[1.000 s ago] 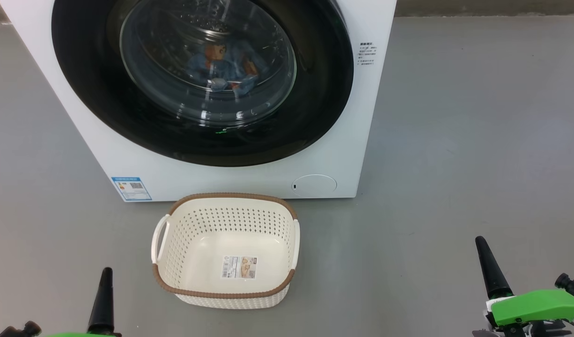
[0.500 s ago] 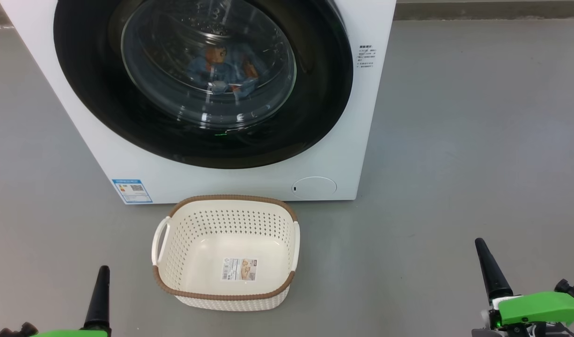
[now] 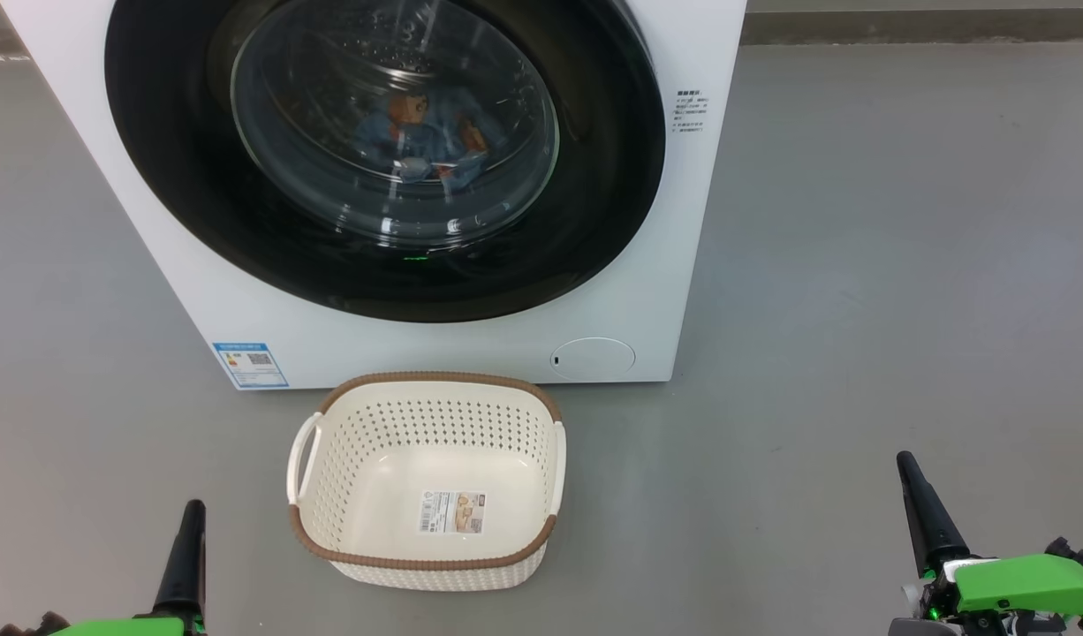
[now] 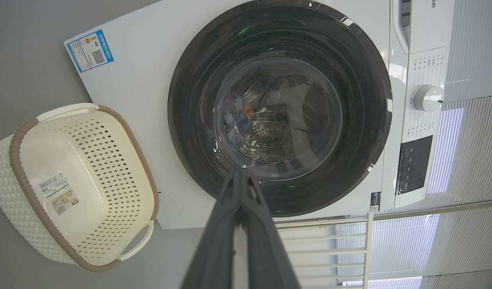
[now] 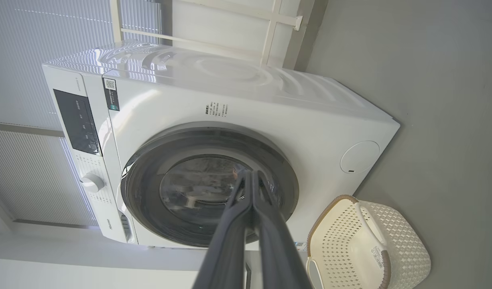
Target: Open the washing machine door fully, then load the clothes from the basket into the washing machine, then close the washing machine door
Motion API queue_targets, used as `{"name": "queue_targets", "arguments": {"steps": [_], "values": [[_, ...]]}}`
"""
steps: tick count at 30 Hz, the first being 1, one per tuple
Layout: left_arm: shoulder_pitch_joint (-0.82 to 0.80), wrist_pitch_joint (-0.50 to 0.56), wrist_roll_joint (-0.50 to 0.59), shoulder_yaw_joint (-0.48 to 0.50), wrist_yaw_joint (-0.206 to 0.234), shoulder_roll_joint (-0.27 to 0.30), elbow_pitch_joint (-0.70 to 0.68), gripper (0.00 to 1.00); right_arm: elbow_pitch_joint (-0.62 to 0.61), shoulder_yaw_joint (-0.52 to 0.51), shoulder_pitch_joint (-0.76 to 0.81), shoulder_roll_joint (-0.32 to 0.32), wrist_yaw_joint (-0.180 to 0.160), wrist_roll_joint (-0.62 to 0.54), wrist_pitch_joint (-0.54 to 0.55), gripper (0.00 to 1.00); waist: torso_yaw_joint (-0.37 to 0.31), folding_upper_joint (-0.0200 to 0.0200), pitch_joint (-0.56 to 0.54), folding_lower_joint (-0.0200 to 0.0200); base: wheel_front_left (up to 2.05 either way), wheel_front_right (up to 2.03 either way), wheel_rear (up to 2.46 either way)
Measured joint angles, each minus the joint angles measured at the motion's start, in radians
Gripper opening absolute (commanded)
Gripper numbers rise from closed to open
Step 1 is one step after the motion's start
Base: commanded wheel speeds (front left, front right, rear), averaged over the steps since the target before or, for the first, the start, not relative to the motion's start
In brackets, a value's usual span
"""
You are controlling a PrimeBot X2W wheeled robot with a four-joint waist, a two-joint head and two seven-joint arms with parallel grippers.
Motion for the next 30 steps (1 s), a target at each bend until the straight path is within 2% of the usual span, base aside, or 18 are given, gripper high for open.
{"name": "queue_targets", "arguments": {"steps": [14,30], "values": [[-0.017,0.042,-0.136,0.024,0.0,-0.008,0.02,0.0,0.003,-0.027,-0.001,0.021,0.0,0.146,0.043,0.0,0.0,0.0,-0.008,0.0,0.0,0.0,0.0],[-0.028,0.043,-0.146,0.027,0.0,-0.015,0.022,0.0,0.004,-0.029,-0.001,0.023,0.0,0.149,0.047,0.0,0.0,0.0,-0.008,0.0,0.0,0.0,0.0]]}}
